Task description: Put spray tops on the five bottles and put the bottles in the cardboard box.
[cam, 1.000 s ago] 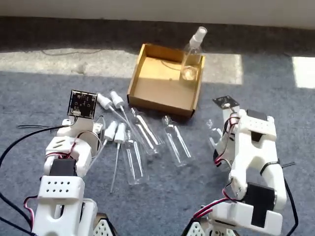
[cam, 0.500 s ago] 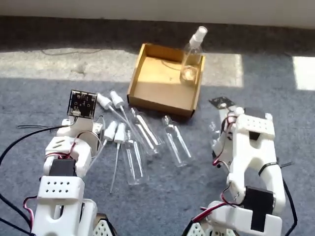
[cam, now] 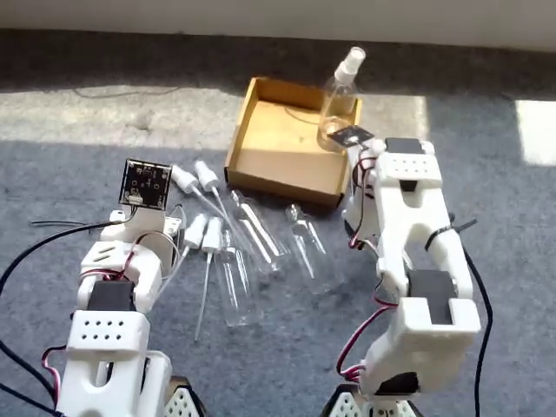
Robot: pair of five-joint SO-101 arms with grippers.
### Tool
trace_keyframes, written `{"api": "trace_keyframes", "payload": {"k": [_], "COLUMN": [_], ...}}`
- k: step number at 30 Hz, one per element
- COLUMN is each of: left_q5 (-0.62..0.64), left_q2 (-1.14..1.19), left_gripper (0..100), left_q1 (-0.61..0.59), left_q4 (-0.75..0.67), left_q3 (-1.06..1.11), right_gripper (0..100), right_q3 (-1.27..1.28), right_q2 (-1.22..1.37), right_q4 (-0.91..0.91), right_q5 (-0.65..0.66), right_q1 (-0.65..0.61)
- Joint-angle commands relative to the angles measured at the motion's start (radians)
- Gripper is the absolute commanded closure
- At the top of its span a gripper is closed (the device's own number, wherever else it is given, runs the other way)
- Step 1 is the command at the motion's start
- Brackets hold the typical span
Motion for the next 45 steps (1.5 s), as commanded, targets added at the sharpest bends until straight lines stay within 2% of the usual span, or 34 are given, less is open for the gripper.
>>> {"api": "trace_keyframes", "payload": {"k": [1, 12, 15, 23, 25, 32, 38, 45], "left_q5": [0.005, 0.005, 0.005, 0.005, 0.005, 0.003, 0.003, -0.074], "left_q2": [-0.008, -0.008, -0.008, -0.008, -0.008, -0.015, -0.005, 0.038], "left_gripper": [85, 85, 85, 85, 85, 85, 85, 85], "left_q1": [0.018, 0.018, 0.018, 0.018, 0.018, -0.010, -0.143, -0.166], "left_q4": [-0.017, -0.018, -0.017, -0.015, -0.015, -0.008, 0.180, 0.390], "left_q3": [-0.007, -0.007, -0.007, -0.007, -0.007, -0.018, -0.186, -0.341], "right_gripper": [70.5, 70.5, 70.5, 71.1, 74.1, 96.5, 99.5, 99.5], "right_q3": [-0.073, 0.018, 0.050, 0.082, 0.084, 0.079, 0.062, 0.054], "right_q2": [0.030, 0.038, 0.038, 0.039, 0.041, 0.033, 0.004, -0.302], "right_q4": [-0.024, -0.136, -0.137, -0.145, -0.145, -0.148, -0.147, -0.180], "right_q5": [0.020, 0.086, 0.161, 0.163, 0.161, 0.161, 0.026, -0.107], "right_q1": [0.028, 0.070, 0.074, 0.076, 0.082, 0.104, 0.134, 0.051]}}
